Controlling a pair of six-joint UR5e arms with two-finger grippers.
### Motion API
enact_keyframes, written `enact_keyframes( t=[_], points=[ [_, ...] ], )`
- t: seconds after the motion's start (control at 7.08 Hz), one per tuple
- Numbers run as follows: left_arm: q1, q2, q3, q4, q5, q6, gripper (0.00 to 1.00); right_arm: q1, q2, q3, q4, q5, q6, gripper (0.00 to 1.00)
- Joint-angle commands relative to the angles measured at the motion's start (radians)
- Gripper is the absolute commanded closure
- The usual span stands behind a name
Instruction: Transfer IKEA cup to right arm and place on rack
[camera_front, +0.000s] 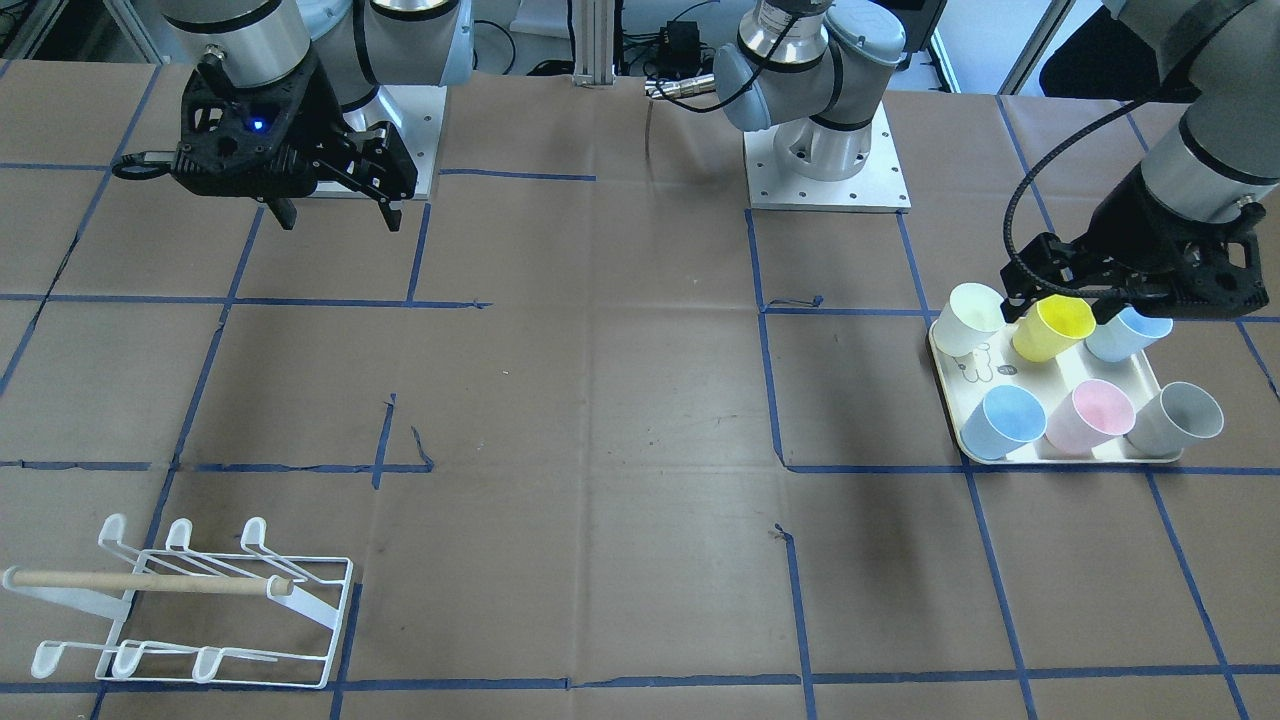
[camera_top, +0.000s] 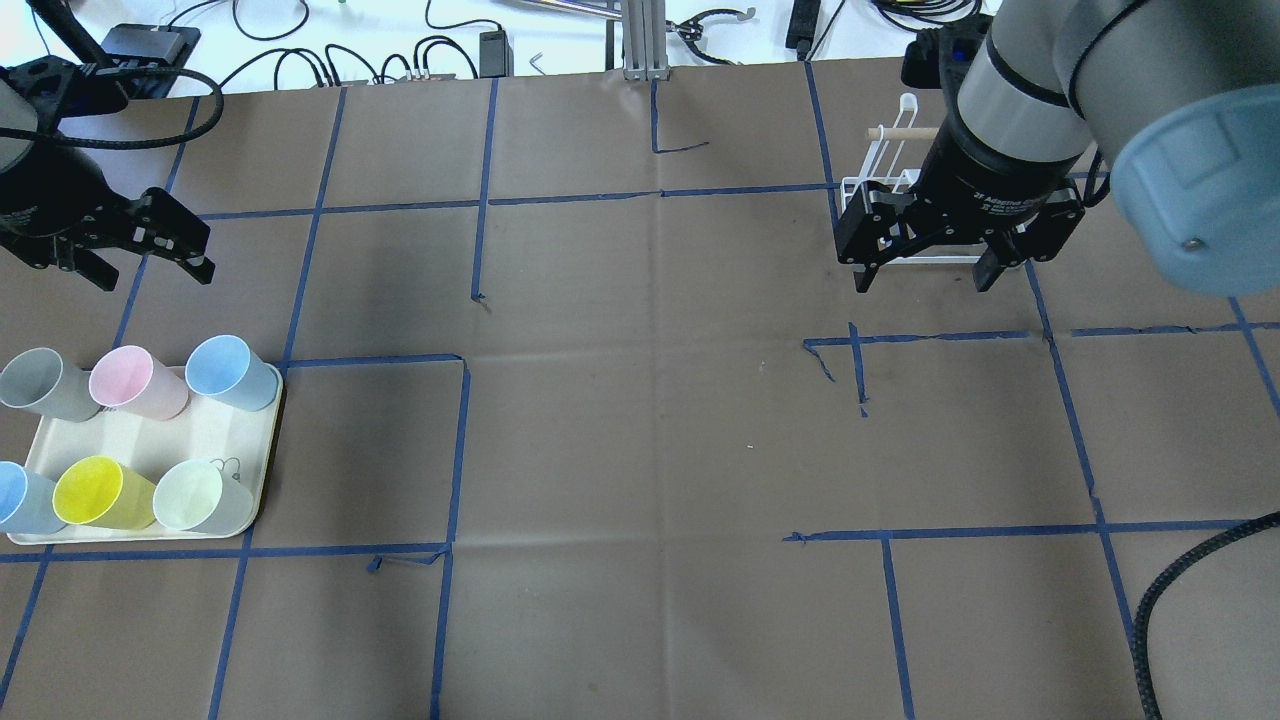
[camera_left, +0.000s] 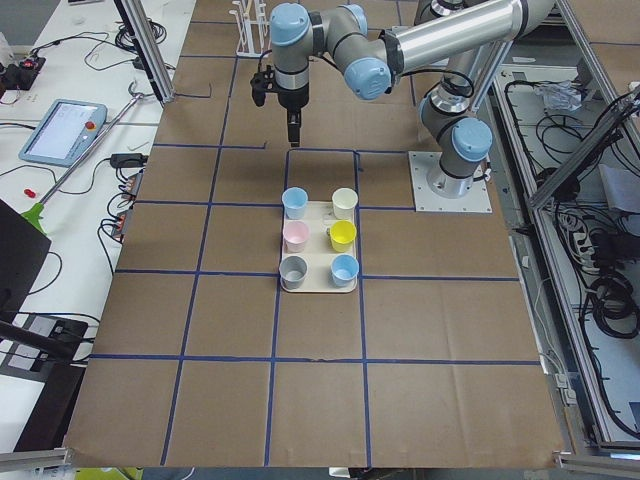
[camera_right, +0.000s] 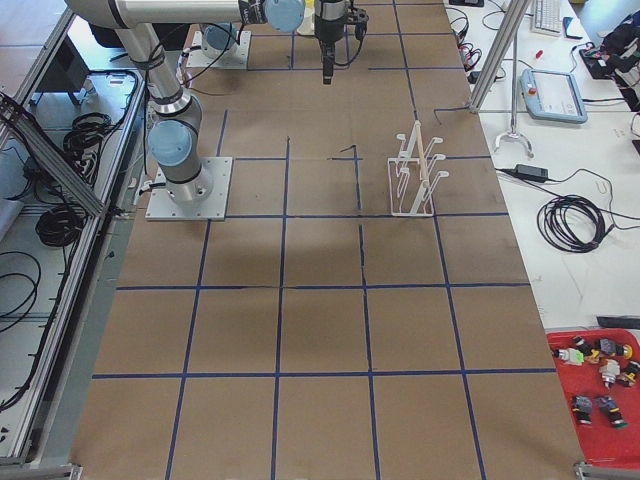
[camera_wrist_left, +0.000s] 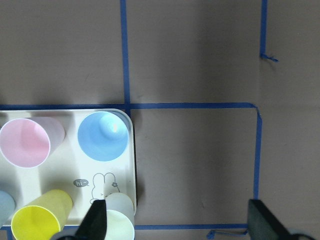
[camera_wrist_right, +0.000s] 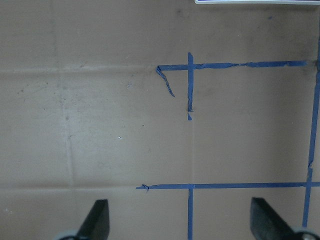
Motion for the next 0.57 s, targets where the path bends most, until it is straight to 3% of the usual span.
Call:
enact_keyframes(
  t=[0.0, 0.42],
  points=[
    [0.021, -0.022, -0.025, 0.045, 0.0, 0.012, 0.01, 0.0, 0.002, -0.001, -0.002, 0.0, 0.002, 0.0],
    [0.027, -0.031, -0.229, 0.296, 0.003, 0.074, 0.01, 0.001, 0.002, 0.0, -0.005, 0.0, 0.002, 0.0]
  ],
)
